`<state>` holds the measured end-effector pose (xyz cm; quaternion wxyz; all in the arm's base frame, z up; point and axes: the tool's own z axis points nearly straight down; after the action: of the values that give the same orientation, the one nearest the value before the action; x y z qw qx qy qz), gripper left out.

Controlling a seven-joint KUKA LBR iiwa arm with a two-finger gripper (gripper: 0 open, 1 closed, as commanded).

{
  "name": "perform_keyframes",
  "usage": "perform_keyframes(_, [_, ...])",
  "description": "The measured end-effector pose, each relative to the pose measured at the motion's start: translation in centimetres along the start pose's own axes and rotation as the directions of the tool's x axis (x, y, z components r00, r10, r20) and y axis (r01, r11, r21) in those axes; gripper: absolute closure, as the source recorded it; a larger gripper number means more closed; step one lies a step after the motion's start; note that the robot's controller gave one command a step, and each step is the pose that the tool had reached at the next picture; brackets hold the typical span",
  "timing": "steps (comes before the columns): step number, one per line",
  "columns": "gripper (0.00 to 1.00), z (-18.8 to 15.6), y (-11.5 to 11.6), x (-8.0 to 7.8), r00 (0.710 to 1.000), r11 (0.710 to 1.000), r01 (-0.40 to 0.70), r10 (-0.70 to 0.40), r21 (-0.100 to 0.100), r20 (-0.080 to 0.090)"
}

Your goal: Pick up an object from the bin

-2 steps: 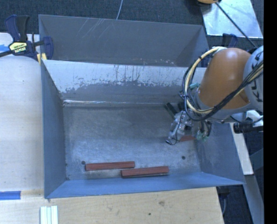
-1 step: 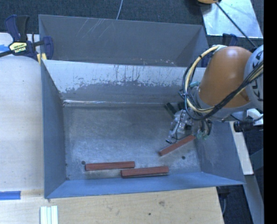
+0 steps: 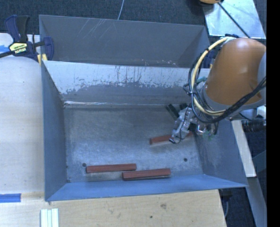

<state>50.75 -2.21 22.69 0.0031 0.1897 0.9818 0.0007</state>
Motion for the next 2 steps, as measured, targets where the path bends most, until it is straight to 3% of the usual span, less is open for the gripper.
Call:
perform_keyframes(1, [0.0, 7.9, 0.4, 2.3, 1.0, 1.0, -0.015, 0.015, 0.002, -0.004])
perform_keyframes(2, [0.0, 12.2, -0.1, -1.2, 1.0, 1.0, -0.001, 0.001, -0.001, 0.005])
